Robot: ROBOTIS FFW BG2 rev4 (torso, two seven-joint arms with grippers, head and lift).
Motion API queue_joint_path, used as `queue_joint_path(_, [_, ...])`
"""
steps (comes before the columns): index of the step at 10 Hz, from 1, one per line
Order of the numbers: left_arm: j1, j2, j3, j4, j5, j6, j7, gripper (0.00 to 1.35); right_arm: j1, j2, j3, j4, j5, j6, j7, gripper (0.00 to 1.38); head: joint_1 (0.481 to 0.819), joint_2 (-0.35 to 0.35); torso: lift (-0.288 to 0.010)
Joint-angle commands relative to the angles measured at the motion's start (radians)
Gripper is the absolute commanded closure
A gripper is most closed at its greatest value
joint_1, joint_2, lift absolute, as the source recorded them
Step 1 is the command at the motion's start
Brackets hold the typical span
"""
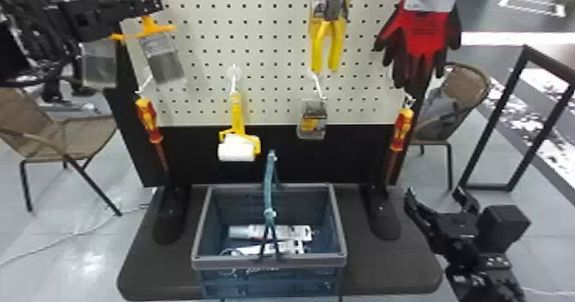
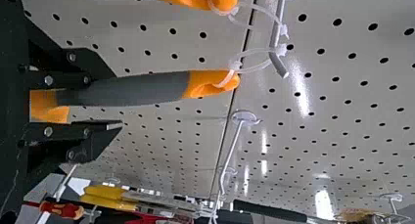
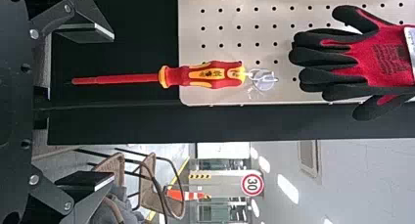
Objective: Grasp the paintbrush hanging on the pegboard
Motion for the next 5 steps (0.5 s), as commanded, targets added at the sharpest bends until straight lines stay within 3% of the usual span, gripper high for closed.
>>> queue_joint_path(1, [0.002,0.001,0.0,0.0,0.0,0.003,0.002,1.21,0.0,0.0,0.0,0.004,-0.004,0.0,0.0,0.28,0.549,0.0,-0.1])
queue_joint_path(5, [0.013,0.001,0.008,-0.01,0.015,-0.002,0.016,1.21,0.002,0.0,0.0,0.005,-0.008,0.0,0.0,0.28,0.549,0.0,-0.1])
